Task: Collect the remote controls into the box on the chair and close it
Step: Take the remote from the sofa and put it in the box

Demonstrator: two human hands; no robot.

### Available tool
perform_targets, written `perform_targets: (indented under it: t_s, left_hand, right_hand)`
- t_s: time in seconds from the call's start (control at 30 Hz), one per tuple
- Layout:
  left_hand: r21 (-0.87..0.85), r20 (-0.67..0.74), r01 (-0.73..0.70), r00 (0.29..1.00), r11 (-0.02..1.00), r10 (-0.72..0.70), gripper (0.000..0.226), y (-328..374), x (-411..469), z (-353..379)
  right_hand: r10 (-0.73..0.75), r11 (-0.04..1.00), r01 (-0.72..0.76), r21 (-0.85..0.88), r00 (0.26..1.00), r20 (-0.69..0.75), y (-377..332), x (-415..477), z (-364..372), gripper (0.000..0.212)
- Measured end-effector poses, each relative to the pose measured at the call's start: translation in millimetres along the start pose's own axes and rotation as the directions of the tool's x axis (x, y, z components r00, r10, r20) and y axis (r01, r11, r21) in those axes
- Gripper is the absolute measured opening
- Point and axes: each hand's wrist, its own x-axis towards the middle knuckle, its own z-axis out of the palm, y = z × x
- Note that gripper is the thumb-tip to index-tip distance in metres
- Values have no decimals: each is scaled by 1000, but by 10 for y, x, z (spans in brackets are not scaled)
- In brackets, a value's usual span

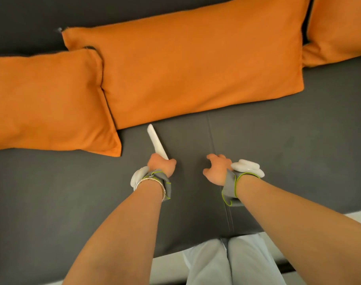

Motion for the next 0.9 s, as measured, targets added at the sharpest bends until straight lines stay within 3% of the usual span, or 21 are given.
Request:
perform_targets:
  t_s: [0.1, 0.27, 0.47, 0.73, 0.9]
  left_hand:
    - [-168, 137, 7, 990, 986, 16, 16, 136, -300, -20]
    - [-141, 291, -104, 946, 985, 142, 11, 399, -1268, -66]
    - [-25, 441, -246, 867, 969, 232, 40, 684, -2135, 169]
    - [149, 530, -529, 756, 835, 384, 42, 1401, -3395, 1305]
    - [193, 622, -661, 654, 726, 430, 37, 1741, -4393, 2510]
  right_hand:
    - [4, 994, -4, 111, 1000, 4, 54, -212, -89, 53]
    - [81, 947, -43, 319, 991, -109, 404, -1057, -417, 46]
    - [213, 890, -129, 437, 966, -150, 1076, -1786, -642, 41]
    - [396, 719, -135, 682, 886, -242, 2569, -2506, -917, 38]
    - [527, 609, -182, 772, 820, -223, 3994, -2968, -878, 33]
